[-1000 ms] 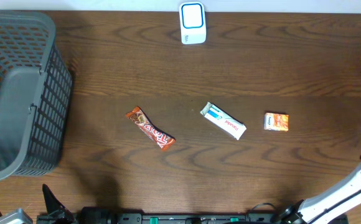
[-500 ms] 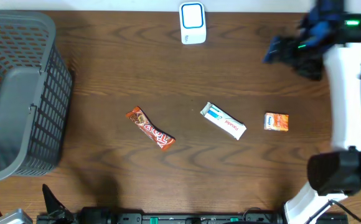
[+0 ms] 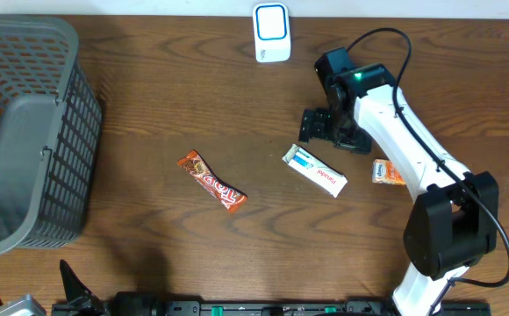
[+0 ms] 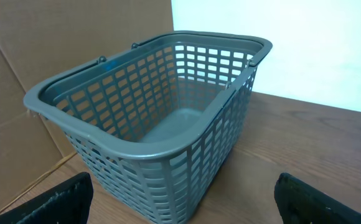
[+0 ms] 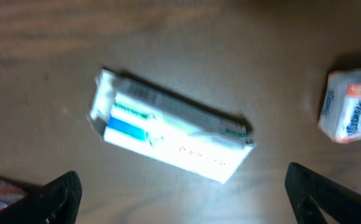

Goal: Scan the item barcode
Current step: 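Move the right gripper to the white Panadol box and grasp it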

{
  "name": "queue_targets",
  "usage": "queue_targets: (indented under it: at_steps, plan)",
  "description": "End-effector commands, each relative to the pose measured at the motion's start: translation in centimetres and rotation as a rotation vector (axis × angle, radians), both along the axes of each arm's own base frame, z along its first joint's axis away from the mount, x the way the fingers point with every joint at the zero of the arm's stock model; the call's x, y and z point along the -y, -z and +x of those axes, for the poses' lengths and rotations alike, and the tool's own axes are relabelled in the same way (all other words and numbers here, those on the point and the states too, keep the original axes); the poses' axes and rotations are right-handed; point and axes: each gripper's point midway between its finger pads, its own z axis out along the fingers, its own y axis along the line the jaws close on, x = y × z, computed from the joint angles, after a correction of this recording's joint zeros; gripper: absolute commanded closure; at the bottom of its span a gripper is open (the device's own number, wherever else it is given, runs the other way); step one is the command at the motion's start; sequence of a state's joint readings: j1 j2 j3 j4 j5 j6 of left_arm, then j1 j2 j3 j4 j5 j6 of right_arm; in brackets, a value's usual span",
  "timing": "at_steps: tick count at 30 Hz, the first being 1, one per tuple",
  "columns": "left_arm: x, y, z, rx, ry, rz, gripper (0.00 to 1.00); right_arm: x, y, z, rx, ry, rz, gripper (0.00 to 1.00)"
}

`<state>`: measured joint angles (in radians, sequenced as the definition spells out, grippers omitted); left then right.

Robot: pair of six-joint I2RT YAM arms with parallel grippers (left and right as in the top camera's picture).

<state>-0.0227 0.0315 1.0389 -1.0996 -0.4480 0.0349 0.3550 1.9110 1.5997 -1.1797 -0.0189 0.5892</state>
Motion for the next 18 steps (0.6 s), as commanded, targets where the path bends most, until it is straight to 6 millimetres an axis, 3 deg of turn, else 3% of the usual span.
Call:
queue_targets:
  at_steps: [1,2,6,13,18]
  plan:
    - [-0.1,0.0,-0.3,0.003,-0.004,0.015,0.07,0.3,0.4,0.6,0.044,-0.123,-0.029,0.01]
    - [-0.1,0.0,-0.3,0.003,-0.004,0.016,0.07,0.9,0.8,0.5,0.040,-0.180,-0.066,0.01]
    - [-0.1,0.0,-0.3,0.003,-0.004,0.015,0.07,3.2,1.7,-0.3,0.003,-0.103,-0.141,0.01]
    - [-0.1,0.0,-0.3,0.003,-0.004,0.016,0.07,4.1,4.9,-0.7,0.006,-0.050,-0.147,0.54]
    - [-0.1,0.0,-0.3,0.003,-0.004,0.016,0.07,5.4,8.6,-1.8,0.016,-0.013,-0.180,0.63]
